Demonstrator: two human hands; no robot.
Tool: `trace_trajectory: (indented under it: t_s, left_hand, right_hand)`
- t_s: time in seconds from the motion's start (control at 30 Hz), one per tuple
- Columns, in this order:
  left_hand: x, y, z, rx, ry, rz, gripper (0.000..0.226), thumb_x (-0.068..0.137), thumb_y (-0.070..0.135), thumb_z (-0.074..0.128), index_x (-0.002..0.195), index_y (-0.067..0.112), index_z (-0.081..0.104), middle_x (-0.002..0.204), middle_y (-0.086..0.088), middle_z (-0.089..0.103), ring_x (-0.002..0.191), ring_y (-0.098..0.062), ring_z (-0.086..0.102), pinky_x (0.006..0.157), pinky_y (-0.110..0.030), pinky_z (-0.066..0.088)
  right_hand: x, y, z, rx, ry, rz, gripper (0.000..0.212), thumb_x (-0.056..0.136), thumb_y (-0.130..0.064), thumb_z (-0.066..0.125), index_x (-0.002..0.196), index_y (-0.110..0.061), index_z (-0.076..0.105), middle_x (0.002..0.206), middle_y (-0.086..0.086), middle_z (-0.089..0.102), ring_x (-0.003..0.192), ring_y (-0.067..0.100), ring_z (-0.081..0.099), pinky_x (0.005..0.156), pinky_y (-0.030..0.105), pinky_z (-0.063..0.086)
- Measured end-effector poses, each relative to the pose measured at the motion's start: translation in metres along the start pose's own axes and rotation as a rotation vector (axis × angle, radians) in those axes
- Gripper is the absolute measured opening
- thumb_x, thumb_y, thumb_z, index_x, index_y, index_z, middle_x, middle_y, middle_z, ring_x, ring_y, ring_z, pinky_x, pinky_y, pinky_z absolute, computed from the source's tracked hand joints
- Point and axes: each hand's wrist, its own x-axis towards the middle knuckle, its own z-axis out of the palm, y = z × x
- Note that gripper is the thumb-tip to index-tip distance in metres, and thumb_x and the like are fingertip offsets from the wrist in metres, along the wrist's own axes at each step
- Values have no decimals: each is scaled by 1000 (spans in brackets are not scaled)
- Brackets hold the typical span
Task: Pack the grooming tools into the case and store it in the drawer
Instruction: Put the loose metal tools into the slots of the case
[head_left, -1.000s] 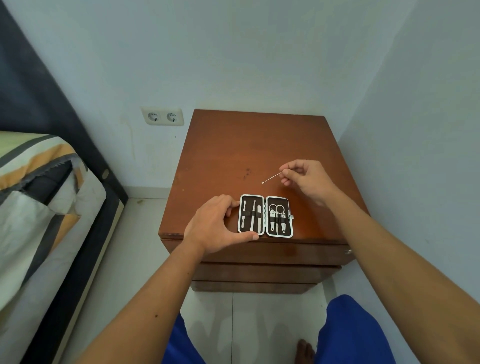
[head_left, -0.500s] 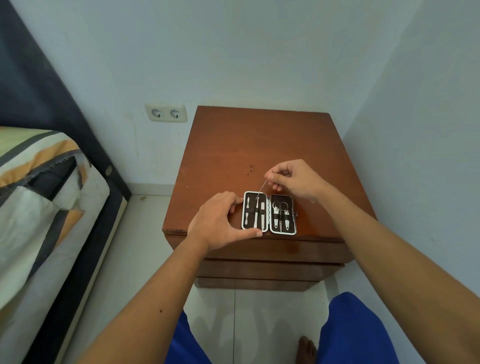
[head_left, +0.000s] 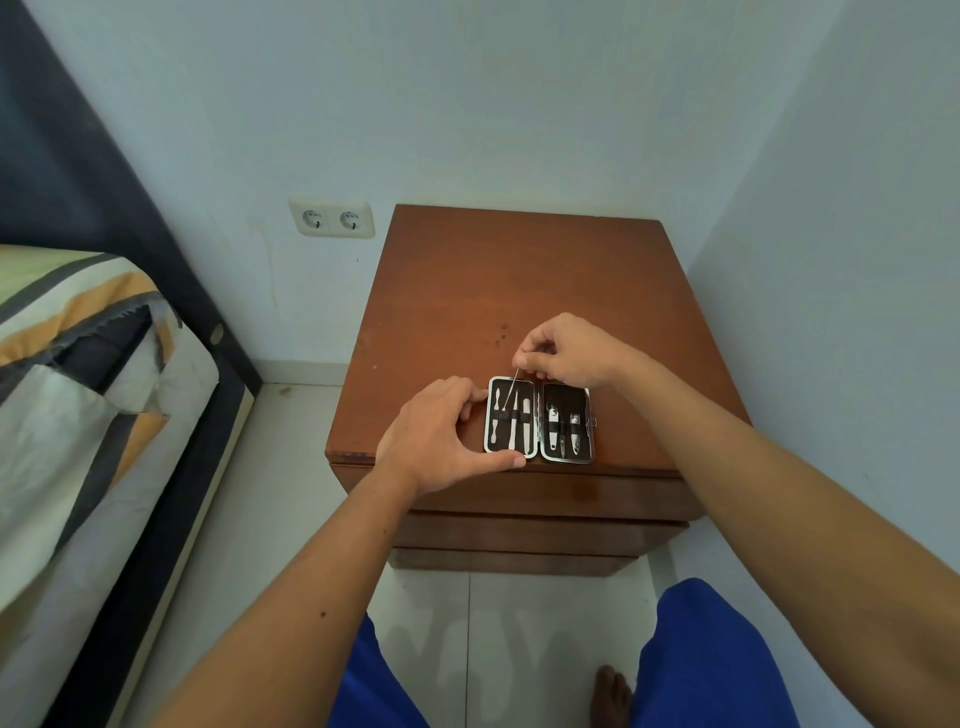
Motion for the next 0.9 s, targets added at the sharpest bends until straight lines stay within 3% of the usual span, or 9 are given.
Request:
trace_trajectory:
  t_s: [0.17, 0.27, 0.37, 0.53, 0.6, 0.9]
  left_hand:
    - [0, -1, 0, -4, 3, 3, 75, 62, 88, 77, 104, 29, 58, 91, 15, 56, 86, -6, 54, 74, -29, 50]
    - [0, 0, 0, -2, -3, 3, 75, 62, 88, 76, 105, 30, 58, 92, 15, 56, 86, -6, 54, 75, -29, 50]
    - [0, 0, 0, -1, -2, 5, 74, 62, 87, 77, 104, 29, 58, 91, 15, 56, 86, -6, 54, 74, -29, 50]
    - [0, 0, 0, 0, 6, 9, 73, 62, 85, 80, 105, 30, 58, 91, 15, 55, 85, -6, 54, 74, -30, 50]
    - [0, 0, 0, -2, 7, 7, 73, 63, 84, 80, 106, 29, 58, 92, 14, 56, 86, -7, 54, 75, -30, 51]
    - [1, -1, 0, 18, 2, 2, 76, 61, 89, 76, 104, 30, 58, 90, 15, 54, 85, -6, 53, 75, -30, 51]
  right_hand:
    - [7, -9, -3, -109, -28, -19, 13, 101, -26, 68, 96, -26, 80, 82, -19, 73, 78, -4, 68, 76, 20, 51]
    - [9, -11, 0, -138, -27, -45, 14, 101, -22, 68, 98, -22, 81, 76, -23, 68, 66, -20, 61, 64, 6, 41]
    - [10, -8, 3, -123, -5, -61, 13, 101, -19, 68, 97, -20, 81, 75, -23, 67, 64, -25, 58, 57, -1, 40]
    - [11, -8, 4, -172, -37, -61, 15, 102, -17, 65, 99, -18, 79, 76, -23, 64, 63, -25, 56, 58, 0, 39]
    - [13, -11, 1, -224, -78, -68, 16, 103, -17, 63, 101, -19, 79, 79, -24, 65, 68, -19, 59, 58, 1, 39]
    - [15, -14, 5, -184, -61, -134, 6, 96, -21, 75, 97, -23, 81, 86, -20, 71, 83, -5, 64, 76, 15, 47]
